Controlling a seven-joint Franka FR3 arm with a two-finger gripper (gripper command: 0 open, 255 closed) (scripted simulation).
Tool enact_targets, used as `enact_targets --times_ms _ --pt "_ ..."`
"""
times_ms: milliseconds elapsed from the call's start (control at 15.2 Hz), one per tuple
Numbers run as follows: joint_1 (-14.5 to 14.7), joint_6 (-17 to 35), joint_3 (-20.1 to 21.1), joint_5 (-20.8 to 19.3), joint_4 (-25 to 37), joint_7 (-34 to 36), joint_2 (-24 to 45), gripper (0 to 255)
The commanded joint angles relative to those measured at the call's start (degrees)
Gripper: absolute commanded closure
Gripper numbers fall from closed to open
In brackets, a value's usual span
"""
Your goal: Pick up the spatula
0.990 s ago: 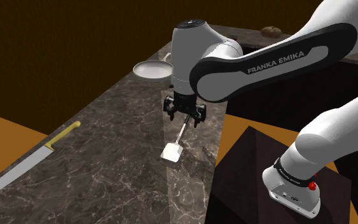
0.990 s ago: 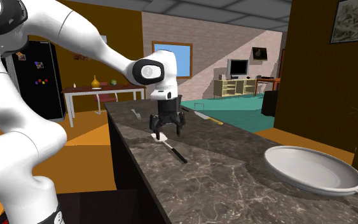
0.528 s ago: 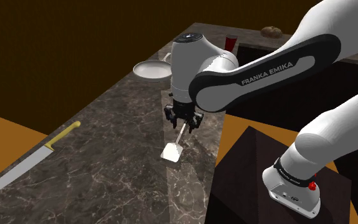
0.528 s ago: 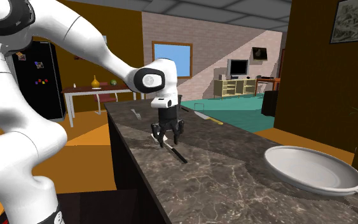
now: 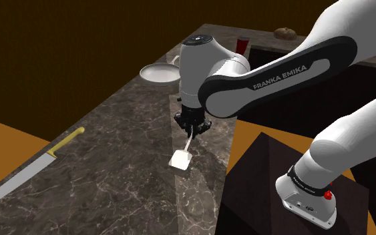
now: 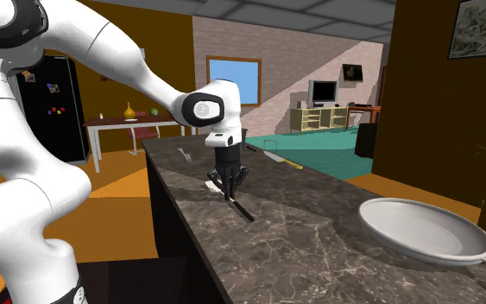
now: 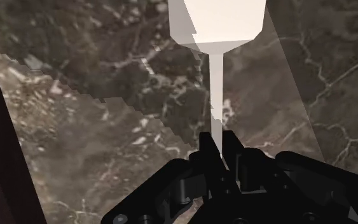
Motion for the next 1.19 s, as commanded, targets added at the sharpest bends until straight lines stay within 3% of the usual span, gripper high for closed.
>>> enact_targets --times_ms 0,1122 --pt "0.0 0.0 0.0 0.0 0.0 -0.1 -0.1 255" --pt "1.1 -12.7 -3.9 1.8 7.7 -2.6 -5.6 255"
